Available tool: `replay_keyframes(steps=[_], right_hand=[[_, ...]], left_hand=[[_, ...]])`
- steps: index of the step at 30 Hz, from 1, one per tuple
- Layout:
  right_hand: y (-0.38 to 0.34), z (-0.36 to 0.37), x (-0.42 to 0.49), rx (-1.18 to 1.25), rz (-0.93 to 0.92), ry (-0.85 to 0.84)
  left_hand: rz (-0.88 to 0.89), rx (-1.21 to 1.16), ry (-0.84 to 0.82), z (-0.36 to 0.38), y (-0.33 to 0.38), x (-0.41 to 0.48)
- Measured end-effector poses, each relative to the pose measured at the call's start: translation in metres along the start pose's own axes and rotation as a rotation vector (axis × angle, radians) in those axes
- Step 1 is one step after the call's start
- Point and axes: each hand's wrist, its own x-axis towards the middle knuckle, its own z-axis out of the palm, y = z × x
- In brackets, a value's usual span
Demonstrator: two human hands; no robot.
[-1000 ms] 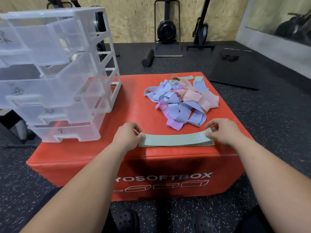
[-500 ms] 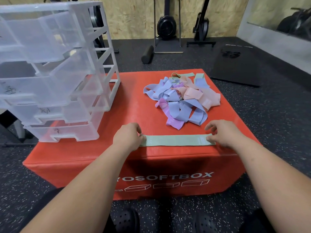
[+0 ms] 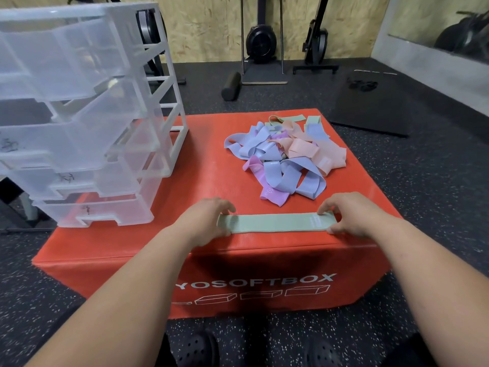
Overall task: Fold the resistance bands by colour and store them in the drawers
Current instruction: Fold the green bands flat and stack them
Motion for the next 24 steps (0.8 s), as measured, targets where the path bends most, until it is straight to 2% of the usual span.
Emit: replay_keyframes(steps=[10, 19, 24], right_hand=[[-0.001, -0.009, 0.011, 0.075, -0.006, -0.027], [-0.022, -0.014, 0.052, 0.214, -0.063, 0.218], [-0.035, -0.012, 0.091, 0.194, -0.109, 0.340]], left_hand=[[0.000, -0.016, -0.042, -0.003, 0.001, 0.011], [0.005, -0.082, 0.097, 0.003, 0.010, 0.053], [-0.024, -0.134, 0.175, 0.011, 0.008, 0.079]])
